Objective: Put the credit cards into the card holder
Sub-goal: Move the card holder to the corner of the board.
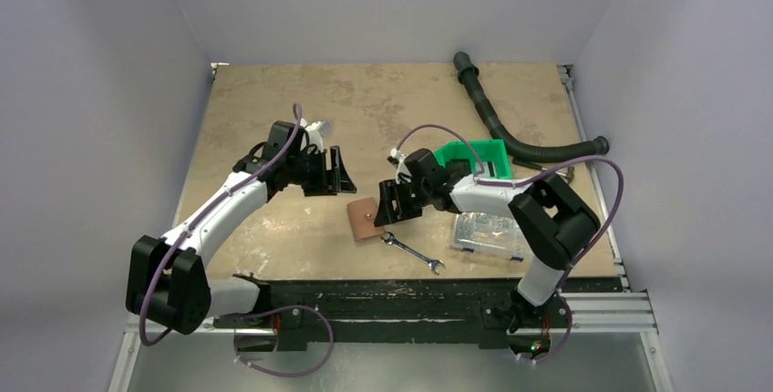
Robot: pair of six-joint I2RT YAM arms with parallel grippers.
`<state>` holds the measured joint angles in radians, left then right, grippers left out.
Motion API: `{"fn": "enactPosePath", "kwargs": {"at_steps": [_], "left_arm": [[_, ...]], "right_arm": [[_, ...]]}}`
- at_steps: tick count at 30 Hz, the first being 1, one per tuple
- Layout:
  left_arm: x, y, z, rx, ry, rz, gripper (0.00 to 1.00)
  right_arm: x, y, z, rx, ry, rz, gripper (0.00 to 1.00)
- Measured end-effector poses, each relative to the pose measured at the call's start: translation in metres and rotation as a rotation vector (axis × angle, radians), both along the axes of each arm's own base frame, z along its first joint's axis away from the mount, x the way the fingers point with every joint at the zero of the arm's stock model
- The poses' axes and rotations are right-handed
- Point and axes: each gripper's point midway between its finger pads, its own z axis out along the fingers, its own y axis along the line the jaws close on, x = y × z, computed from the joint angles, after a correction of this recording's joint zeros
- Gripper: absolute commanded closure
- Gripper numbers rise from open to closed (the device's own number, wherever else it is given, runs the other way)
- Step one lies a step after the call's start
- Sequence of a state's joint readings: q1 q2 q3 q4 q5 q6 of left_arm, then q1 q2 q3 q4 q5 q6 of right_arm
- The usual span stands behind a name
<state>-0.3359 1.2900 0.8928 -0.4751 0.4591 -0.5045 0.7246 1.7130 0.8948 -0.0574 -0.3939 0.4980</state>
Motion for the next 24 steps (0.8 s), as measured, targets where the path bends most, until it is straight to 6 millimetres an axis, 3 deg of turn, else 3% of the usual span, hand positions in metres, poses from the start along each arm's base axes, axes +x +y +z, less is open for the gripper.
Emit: {"fn": "enactPosePath", "kwargs": {"at_steps": [11, 15, 17, 20, 24], "left_arm": [[-0.007, 0.008, 0.013, 0.047, 0.003, 0.023, 0.33], [-0.009, 0.015, 0.016, 0.073, -0.012, 0.047, 0.42], [-0.008, 0.02, 0.016, 0.094, -0.021, 0.079, 0.45], [-0.009, 0.03, 0.008, 0.126, -0.031, 0.13, 0.4], [-0.024, 0.042, -0.022, 0.165, 0.007, 0.175, 0.39]], "right_arm": [[0.013, 0.033, 0.0, 0.097, -0.067, -0.012, 0.42], [0.014, 0.044, -0.004, 0.023, -0.13, -0.06, 0.72], [0.013, 0.056, -0.004, 0.016, -0.138, -0.085, 0.75], [0.019, 0.086, -0.002, 0.055, -0.115, -0.128, 0.72], [0.028, 0.112, 0.001, 0.118, -0.07, -0.138, 0.39]]}}
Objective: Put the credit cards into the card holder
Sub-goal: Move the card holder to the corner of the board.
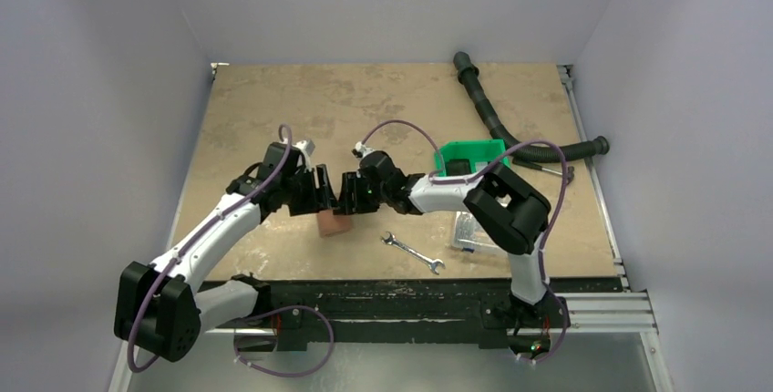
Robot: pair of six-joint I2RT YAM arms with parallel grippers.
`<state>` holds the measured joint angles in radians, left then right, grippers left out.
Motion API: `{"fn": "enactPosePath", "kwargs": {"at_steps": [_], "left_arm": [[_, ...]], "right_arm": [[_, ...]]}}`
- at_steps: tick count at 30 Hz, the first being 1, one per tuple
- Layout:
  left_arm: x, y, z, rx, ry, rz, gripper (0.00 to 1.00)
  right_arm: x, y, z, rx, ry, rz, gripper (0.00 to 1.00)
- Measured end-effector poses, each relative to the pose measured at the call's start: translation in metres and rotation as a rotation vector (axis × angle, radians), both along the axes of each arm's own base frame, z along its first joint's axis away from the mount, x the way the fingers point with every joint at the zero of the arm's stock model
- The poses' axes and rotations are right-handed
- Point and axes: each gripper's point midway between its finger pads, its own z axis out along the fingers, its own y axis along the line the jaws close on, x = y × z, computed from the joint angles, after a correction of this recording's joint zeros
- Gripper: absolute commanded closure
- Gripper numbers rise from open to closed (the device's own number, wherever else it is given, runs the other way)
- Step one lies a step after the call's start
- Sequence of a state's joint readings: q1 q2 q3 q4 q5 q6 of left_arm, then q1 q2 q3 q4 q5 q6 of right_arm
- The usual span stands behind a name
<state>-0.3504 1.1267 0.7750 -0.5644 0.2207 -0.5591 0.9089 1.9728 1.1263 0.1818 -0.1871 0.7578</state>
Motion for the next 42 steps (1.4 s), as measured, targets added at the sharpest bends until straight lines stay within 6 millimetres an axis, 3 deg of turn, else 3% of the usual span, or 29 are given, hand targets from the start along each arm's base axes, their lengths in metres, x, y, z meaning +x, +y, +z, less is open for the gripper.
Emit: {"fn": "enactPosePath", "kwargs": {"at_steps": [2, 5, 8, 11, 15, 18, 19, 20, 23, 32, 38, 42], "left_arm": [[-0.007, 0.001, -0.013, 0.006, 0.04, 0.014, 0.4], [-0.007, -0.005, -0.023, -0.025, 0.073, 0.056, 0.4], [-0.003, -0.011, -0.027, -0.098, 0.073, 0.14, 0.38], [-0.013, -0.013, -0.038, -0.19, 0.098, 0.244, 0.35], [-0.013, -0.013, -0.049, -0.138, 0.116, 0.261, 0.28], [-0.002, -0.023, -0.049, -0.017, 0.1, 0.218, 0.24], [0.004, -0.029, -0.048, 0.018, 0.092, 0.204, 0.14], [0.009, -0.033, -0.047, 0.046, 0.085, 0.194, 0.11], [0.015, -0.041, -0.053, 0.135, 0.06, 0.183, 0.09], [0.004, -0.014, -0.062, 0.346, 0.038, 0.195, 0.04], [0.004, -0.006, -0.08, 0.406, 0.083, 0.194, 0.09], [0.004, 0.003, -0.093, 0.431, 0.132, 0.202, 0.21]], "right_arm": [[0.004, -0.001, 0.003, 0.011, 0.006, 0.004, 0.31], [0.008, -0.013, 0.017, 0.011, -0.016, 0.016, 0.27], [0.015, -0.043, 0.041, 0.014, -0.053, -0.002, 0.26], [0.027, -0.078, 0.073, 0.024, -0.128, -0.043, 0.26], [0.03, -0.103, 0.098, 0.028, -0.225, -0.052, 0.26], [0.017, -0.108, 0.094, 0.014, -0.241, -0.018, 0.26], [0.014, -0.11, 0.09, 0.006, -0.238, -0.009, 0.26], [0.011, -0.112, 0.086, -0.001, -0.233, -0.004, 0.26], [0.004, -0.119, 0.072, -0.026, -0.216, 0.008, 0.25], [0.002, -0.133, 0.062, -0.043, -0.22, -0.001, 0.25], [-0.001, -0.147, 0.046, -0.062, -0.188, -0.01, 0.25], [-0.001, -0.154, 0.05, -0.057, -0.195, -0.023, 0.25]]}}
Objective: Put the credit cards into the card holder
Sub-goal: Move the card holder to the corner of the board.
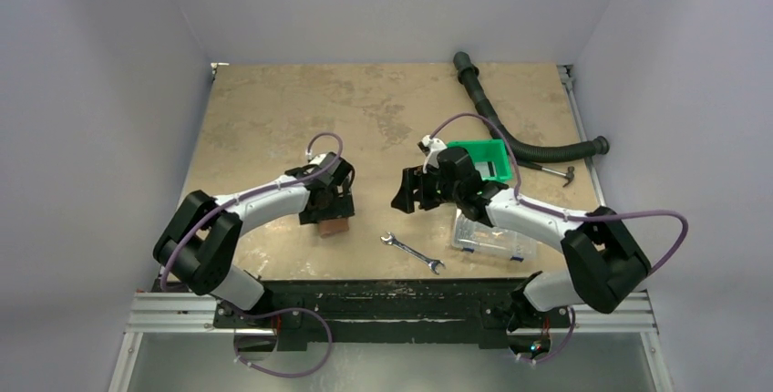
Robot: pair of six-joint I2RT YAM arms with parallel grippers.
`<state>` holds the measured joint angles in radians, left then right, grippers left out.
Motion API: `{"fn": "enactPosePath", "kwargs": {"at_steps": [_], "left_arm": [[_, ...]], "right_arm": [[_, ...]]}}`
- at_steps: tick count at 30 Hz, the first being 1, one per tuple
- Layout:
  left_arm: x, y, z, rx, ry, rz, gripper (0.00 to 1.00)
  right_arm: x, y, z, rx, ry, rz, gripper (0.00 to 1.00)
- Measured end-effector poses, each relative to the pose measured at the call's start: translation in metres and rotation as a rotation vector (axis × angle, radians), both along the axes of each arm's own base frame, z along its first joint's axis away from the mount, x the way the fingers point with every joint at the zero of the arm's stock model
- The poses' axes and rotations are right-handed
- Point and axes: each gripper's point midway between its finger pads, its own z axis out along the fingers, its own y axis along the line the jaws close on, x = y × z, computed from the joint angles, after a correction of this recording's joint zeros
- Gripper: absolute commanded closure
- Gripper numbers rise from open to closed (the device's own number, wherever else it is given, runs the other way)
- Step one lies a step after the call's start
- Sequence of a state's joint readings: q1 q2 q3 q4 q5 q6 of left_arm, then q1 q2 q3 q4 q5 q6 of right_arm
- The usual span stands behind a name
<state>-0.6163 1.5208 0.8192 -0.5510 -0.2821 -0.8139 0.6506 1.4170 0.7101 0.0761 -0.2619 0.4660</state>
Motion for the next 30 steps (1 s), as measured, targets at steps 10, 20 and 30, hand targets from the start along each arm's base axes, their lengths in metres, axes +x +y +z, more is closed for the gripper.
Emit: {"fn": "enactPosePath", "kwargs": {"at_steps": [10, 20, 30], "left_arm": [[0.04, 0.039, 0.01, -0.042, -0.047, 0.091, 0.39], [0.195, 0.166, 0.01, 0.069, -0.084, 0.298, 0.43], [0.366, 0.287, 0.015, 0.214, -0.305, 0.364, 0.42]], "right_arm": [[0.006, -0.008, 0.033, 0.038, -0.091, -0.006, 0.24], [0.003, -0.008, 0.032, 0.041, -0.075, 0.016, 0.24], [-0.009, -0.009, 0.041, 0.076, -0.033, 0.02, 0.24]]}}
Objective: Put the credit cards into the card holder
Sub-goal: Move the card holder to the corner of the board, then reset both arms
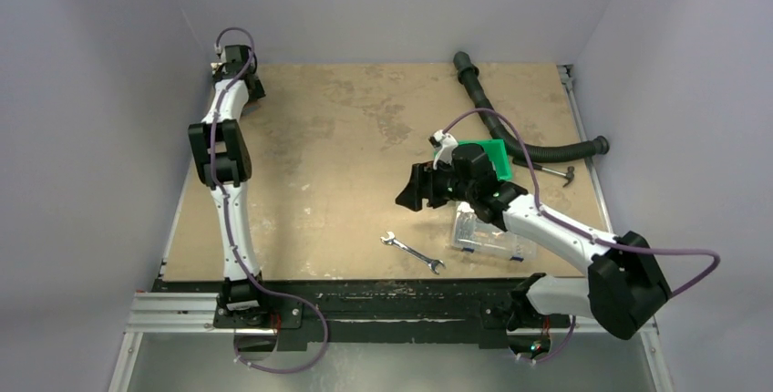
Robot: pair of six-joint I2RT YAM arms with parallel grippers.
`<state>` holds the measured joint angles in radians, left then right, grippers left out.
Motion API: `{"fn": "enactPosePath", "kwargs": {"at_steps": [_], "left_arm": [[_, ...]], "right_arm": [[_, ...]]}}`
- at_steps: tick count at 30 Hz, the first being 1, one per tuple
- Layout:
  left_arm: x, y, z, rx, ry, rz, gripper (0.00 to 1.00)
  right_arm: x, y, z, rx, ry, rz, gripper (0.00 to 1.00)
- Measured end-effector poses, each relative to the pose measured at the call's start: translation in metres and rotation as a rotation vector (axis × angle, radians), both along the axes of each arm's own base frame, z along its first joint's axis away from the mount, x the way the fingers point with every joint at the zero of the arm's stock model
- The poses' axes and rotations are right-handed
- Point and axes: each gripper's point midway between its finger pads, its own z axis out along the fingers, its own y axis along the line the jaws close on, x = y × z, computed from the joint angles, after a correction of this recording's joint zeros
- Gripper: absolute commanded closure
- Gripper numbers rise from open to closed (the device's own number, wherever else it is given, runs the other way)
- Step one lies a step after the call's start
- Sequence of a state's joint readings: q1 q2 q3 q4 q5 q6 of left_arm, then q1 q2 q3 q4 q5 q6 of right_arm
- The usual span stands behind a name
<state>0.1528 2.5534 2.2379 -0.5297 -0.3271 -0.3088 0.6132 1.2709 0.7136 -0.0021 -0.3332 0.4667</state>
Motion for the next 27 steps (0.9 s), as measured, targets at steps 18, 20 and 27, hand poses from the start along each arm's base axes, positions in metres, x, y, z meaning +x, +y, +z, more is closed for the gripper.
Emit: {"fn": "enactPosePath", "kwargs": {"at_steps": [18, 20, 27], "left_arm": [[-0.075, -0.065, 0.143, -0.112, -0.045, -0.169, 0.03], [-0.096, -0.088, 0.215, -0.142, -0.183, -0.231, 0.05], [-0.221, -0.18, 0.44, -0.214, -0.756, -0.6, 0.03]], "right_arm": [[0.004, -0.032, 0.067, -0.061, -0.113, -0.113, 0.21], [0.012, -0.039, 0.097, -0.067, -0.174, -0.151, 0.2], [0.016, -0.091, 0.228, -0.035, -0.443, -0.375, 0.12]]}}
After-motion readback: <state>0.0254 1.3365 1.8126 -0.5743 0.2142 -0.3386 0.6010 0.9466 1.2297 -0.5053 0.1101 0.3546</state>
